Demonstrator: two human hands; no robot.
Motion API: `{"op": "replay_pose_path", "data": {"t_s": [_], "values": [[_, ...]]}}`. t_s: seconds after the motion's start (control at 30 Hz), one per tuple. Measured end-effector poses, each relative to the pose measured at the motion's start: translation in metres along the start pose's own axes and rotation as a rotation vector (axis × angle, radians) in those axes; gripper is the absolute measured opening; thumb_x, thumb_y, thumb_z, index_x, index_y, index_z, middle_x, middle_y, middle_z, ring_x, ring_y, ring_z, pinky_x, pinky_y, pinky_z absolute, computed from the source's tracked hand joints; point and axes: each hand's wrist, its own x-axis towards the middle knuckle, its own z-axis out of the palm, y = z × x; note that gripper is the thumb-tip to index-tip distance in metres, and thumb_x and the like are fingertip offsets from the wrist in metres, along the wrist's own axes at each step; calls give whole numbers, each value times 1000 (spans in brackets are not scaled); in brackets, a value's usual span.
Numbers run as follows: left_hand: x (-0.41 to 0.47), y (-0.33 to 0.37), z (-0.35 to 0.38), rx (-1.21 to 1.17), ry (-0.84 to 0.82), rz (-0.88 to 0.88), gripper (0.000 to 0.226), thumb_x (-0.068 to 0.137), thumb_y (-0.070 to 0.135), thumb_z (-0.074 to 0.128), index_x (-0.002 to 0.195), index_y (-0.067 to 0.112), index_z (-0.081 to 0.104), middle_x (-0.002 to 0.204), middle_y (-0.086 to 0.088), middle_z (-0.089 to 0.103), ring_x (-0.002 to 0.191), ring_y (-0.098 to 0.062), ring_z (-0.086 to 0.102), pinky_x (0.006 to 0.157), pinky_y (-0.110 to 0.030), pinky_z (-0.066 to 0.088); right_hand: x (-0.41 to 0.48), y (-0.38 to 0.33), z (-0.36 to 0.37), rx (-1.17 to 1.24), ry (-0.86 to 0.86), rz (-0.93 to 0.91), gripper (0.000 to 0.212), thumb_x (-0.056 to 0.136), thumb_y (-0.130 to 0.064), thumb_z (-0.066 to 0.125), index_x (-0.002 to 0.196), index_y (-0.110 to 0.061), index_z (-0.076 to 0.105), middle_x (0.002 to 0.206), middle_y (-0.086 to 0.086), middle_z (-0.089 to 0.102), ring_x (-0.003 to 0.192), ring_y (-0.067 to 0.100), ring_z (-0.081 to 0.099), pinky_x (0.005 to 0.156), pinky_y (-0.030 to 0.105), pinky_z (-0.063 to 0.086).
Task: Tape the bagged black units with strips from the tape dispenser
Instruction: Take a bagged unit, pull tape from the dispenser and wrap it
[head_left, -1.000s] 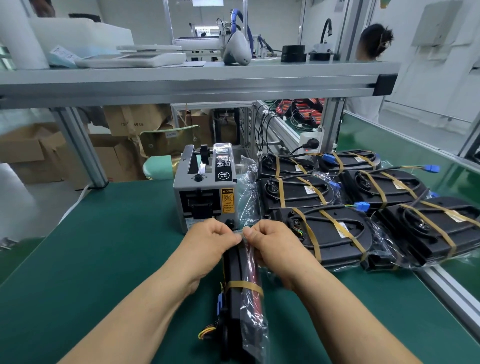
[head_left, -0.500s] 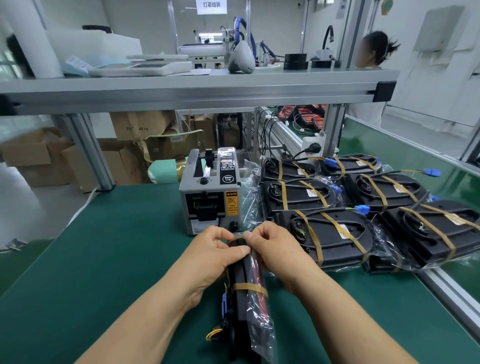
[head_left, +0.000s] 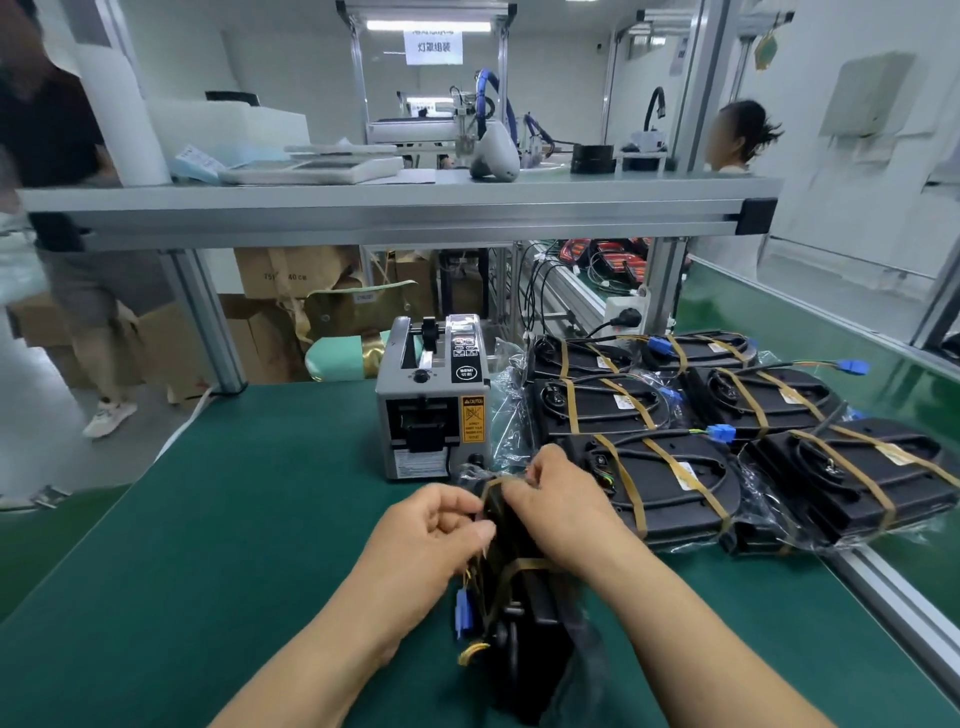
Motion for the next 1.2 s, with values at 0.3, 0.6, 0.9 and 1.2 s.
{"op": "replay_pose_path", "data": {"t_s": [0.3,0.6,0.9,1.2], "values": [[7,-15,-52,130,-118,-51,51,86,50,57,131,28,51,123,14,62,118,-2,56,99,-24,41,-13,8,-9,466,-341,-13,12,98,-23,60,87,-21,65,78,-1,66,70,15,62,71,34,53],[1,-28,-77,-134,-94,49,50,87,52,64,105,6,73,106,-20,73,99,-34,69,88,-40,55,-15,-13,8,559,-364,-88,6,96,-26,63,96,-22,68,90,-1,69,80,15,63,78,33,53],[75,-52,-208,-406,425,-221,45,86,51,58,93,8,68,75,-9,75,57,-20,71,60,-37,58,-8,19,7,406,-155,-129,11,96,-35,62,105,-36,66,100,-17,71,91,-3,64,86,22,51],[211,-69,-230,-483,612,-319,48,94,54,55,116,11,57,122,-16,64,99,-34,63,88,-54,52,20,21,26,432,-262,-172,10,91,-19,70,98,-25,72,100,-14,75,97,1,68,95,17,48]]}}
